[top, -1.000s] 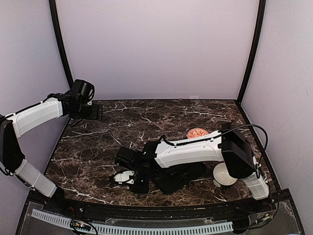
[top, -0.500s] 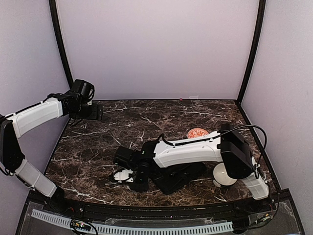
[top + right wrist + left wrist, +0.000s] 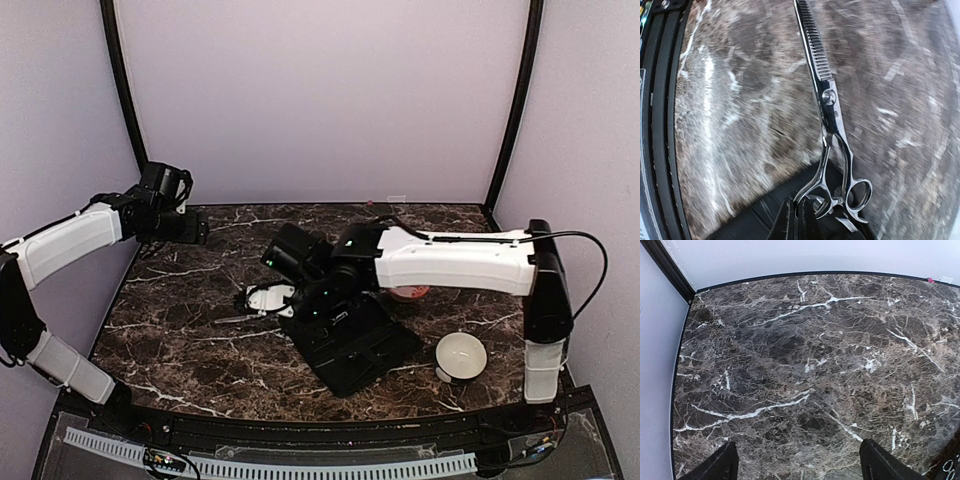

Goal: Sort the hair-cutting tools

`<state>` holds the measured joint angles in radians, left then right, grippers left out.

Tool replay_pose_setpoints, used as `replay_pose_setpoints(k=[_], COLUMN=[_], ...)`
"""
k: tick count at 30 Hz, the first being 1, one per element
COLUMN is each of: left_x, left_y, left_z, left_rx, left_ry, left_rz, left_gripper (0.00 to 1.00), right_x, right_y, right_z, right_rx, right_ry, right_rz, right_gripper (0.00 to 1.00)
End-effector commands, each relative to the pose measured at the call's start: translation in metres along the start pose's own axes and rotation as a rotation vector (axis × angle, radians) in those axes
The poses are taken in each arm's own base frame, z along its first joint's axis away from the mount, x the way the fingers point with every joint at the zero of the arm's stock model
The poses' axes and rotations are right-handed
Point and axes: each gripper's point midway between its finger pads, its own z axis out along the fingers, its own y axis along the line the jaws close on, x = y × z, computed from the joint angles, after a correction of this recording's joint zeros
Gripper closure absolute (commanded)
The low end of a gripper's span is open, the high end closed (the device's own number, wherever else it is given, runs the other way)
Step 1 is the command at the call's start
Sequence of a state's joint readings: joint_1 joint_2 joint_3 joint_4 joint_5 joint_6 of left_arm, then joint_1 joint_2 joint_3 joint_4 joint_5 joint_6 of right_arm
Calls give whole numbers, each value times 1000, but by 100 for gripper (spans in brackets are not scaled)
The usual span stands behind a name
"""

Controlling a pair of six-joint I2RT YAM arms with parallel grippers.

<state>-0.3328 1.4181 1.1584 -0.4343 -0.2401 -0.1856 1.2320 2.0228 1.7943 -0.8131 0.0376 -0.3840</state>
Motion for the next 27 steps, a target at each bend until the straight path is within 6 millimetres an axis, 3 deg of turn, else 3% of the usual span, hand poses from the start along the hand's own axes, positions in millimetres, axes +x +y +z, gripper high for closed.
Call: replay_pose_setpoints(k=[1,5,12,16,17,19,23,27], left_x=[-12,7,65,113,125,145,170,197], left_y=[-35,-79,-165,-207,-216,-239,-292,-329], left_z=[-21,-26,-53,-61,-62,-70,-93,-98], left_rx=[148,221,452,520,524,562,682,765], left_ry=[-51,22,100,205,232,261,279,322], left_rz=[43,129,229,310,331,383,457,516], left_gripper=[17,24,72,73,73,76,100,100], right_x=[19,61,148,183,196,209,223,230], right_y=[-27,-48,-79,-87,-83,-80,-83,-91], right_z=[-47,-72,-104,-127,-126,-131,-144,-152], right_rx=[87,160,241,307,305,290,287,312], right_ry=[-42,-4,32,8,29,37,8,-11], right_rz=[3,23,182,245,257,283,362,403], right_gripper=[100,100,100,100,100,100,100,100])
